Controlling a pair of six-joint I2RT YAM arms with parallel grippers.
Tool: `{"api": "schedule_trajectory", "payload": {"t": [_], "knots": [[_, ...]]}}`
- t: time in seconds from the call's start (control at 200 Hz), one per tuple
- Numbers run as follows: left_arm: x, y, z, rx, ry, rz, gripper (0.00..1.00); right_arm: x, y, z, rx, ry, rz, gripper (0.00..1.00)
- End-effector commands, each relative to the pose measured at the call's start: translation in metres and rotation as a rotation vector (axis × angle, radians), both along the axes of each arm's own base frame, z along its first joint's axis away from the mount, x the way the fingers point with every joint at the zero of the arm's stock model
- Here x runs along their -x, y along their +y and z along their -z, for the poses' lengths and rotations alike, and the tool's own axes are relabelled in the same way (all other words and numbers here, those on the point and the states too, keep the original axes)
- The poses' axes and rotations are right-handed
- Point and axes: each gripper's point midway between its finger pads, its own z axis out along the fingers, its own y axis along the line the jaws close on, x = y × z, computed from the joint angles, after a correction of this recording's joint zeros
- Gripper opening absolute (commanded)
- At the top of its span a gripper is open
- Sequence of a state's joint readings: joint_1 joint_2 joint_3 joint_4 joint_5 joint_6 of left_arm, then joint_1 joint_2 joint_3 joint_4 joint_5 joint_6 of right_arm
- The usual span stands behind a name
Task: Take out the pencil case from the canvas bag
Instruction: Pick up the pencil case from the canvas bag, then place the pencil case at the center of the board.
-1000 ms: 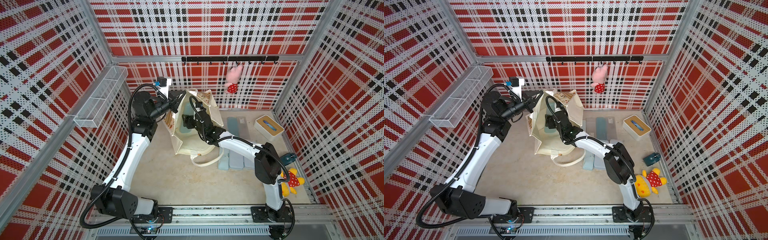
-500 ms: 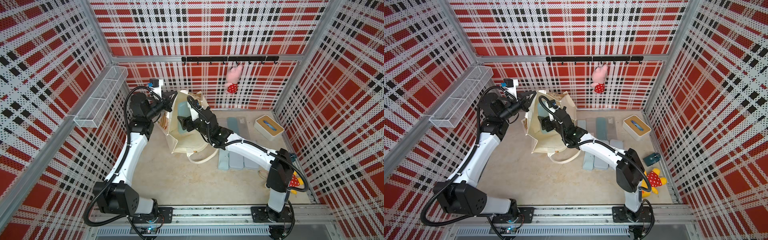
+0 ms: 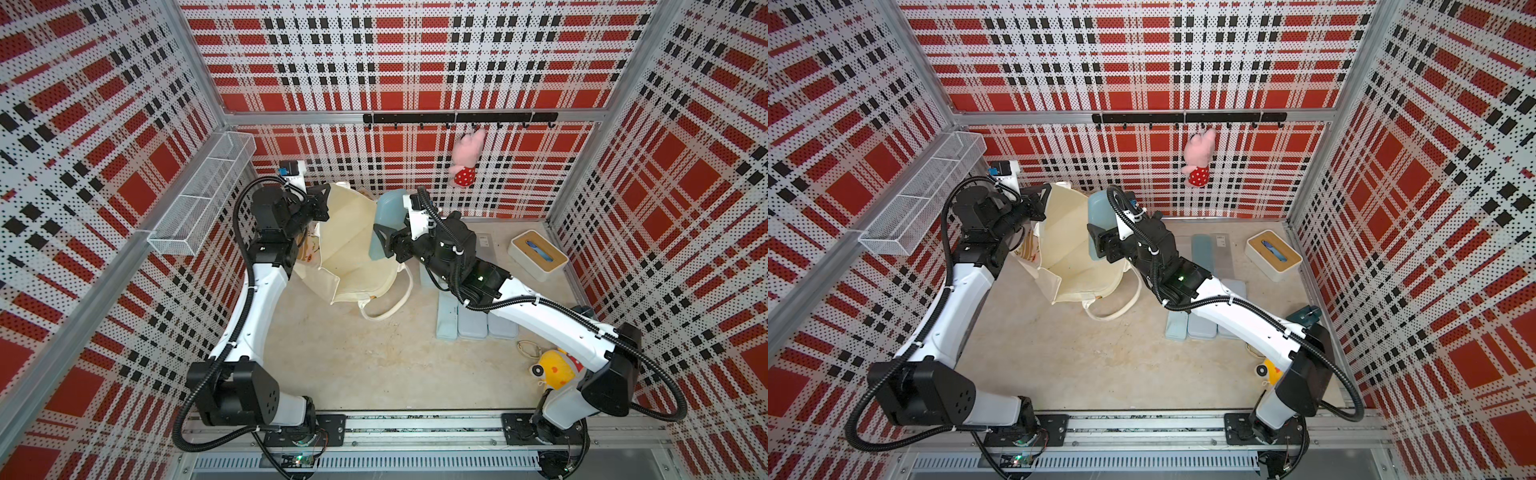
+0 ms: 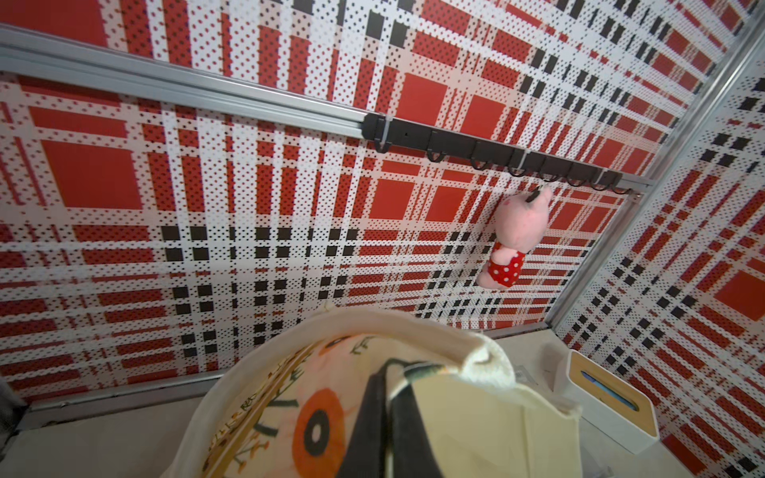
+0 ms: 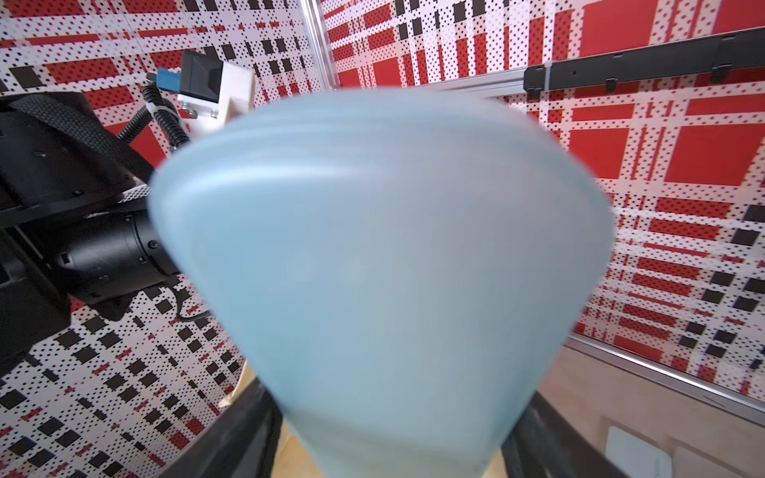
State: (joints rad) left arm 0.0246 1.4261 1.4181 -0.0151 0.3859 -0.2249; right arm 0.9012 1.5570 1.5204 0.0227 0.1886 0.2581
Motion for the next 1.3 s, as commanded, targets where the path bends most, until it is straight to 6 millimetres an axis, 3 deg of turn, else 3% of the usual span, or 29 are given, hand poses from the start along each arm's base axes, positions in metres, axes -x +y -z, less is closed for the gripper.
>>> {"api": "schedule_trajectory", "payload": {"t": [0.0,0.235,0.431,0.606,0.912,1.112,1.293], "knots": [[0.006,0.022,-0.025,-0.004,-0.078,-0.091,0.0,0.001,-0.022,-0.006,0.009,0.0,0.074,0.3],[0.016,0.059,-0.032,0.044,-0.104,-0.206,0.0,-0.008,-0.044,0.038,0.094,0.154,0.2,0.21],[0.025,0.075,-0.041,0.046,-0.128,-0.256,0.0,-0.022,-0.053,0.092,0.117,0.398,0.219,0.21],[0.03,0.082,-0.05,0.075,-0.154,-0.279,0.0,-0.036,-0.053,0.155,0.197,0.644,0.261,0.24],[0.036,0.085,-0.053,0.094,-0.171,-0.283,0.0,-0.032,-0.042,0.255,0.324,0.955,0.267,0.3],[0.036,0.085,-0.052,0.096,-0.17,-0.279,0.0,-0.031,-0.05,0.301,0.407,1.06,0.325,0.3],[0.036,0.087,-0.05,0.092,-0.167,-0.285,0.0,-0.03,-0.061,0.331,0.423,1.132,0.359,0.34]]}}
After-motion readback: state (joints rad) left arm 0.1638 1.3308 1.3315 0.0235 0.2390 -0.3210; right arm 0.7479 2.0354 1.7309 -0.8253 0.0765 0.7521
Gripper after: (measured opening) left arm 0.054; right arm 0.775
